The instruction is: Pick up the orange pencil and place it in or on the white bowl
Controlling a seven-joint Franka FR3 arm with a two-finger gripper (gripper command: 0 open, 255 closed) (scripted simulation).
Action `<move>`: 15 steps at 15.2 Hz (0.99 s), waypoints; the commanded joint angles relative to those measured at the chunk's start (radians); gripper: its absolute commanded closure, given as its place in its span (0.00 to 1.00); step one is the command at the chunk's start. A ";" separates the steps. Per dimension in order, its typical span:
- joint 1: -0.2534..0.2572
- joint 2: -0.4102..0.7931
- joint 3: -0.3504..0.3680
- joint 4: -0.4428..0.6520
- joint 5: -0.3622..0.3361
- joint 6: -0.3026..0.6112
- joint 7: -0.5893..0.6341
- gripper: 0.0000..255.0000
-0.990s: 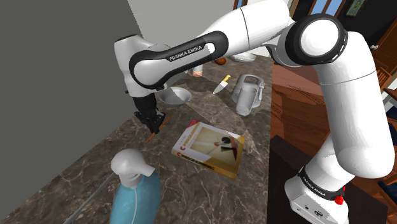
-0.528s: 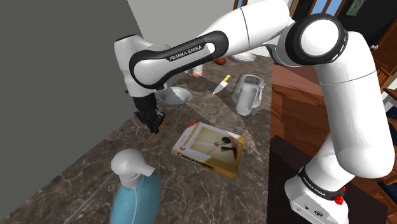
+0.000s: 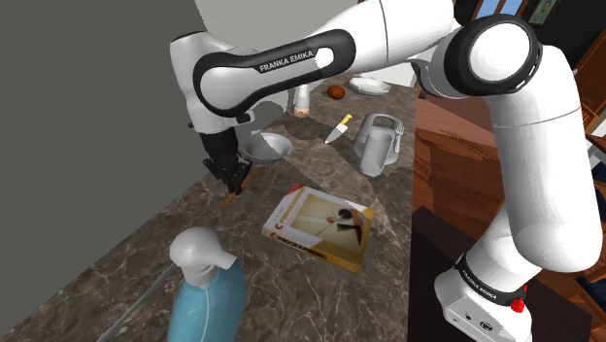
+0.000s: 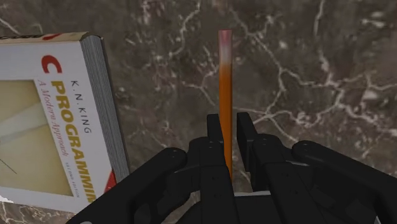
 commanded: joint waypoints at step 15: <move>0.017 -0.041 0.016 0.158 0.024 -0.190 -0.012 1.00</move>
